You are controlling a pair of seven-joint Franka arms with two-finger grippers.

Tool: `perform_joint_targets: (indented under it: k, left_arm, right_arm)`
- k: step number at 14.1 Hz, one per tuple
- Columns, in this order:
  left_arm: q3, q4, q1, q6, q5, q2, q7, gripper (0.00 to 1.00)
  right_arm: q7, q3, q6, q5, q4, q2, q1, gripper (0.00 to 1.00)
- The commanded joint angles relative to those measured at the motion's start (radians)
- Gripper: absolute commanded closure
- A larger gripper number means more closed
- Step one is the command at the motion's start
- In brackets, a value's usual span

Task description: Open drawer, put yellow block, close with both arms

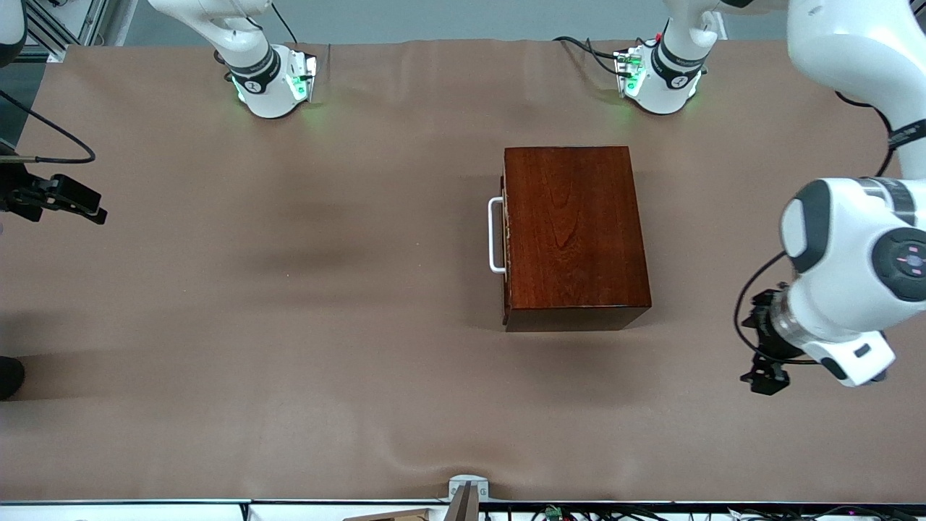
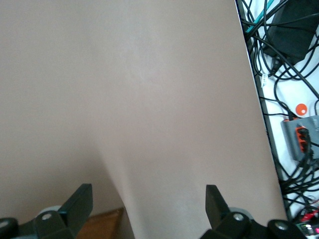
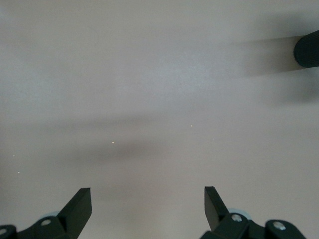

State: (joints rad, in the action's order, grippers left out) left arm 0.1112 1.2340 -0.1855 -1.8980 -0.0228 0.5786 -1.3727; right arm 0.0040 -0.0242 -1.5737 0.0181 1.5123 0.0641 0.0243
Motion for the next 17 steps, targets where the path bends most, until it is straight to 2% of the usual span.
perform_joint_targets:
  k: [1, 5, 11, 17]
  left_arm:
    - [-0.016, 0.079, 0.037, -0.012, 0.024, -0.055, 0.122, 0.00]
    - [-0.016, 0.186, 0.072, -0.030, 0.055, -0.130, 0.286, 0.00]
    - [-0.016, 0.557, 0.096, -0.268, 0.069, -0.353, 0.539, 0.00]
    - [-0.018, 0.685, 0.109, -0.268, 0.072, -0.476, 0.877, 0.00]
  right_arm:
    - [0.005, 0.013, -0.003, -0.001, 0.008, -0.017, 0.016, 0.00]
    - [0.007, 0.013, -0.012, -0.007, 0.008, -0.015, 0.016, 0.00]
    - [0.004, 0.012, -0.008, -0.032, 0.008, -0.015, 0.017, 0.00]
    - [0.004, 0.012, 0.003, -0.032, 0.011, -0.015, 0.016, 0.00]
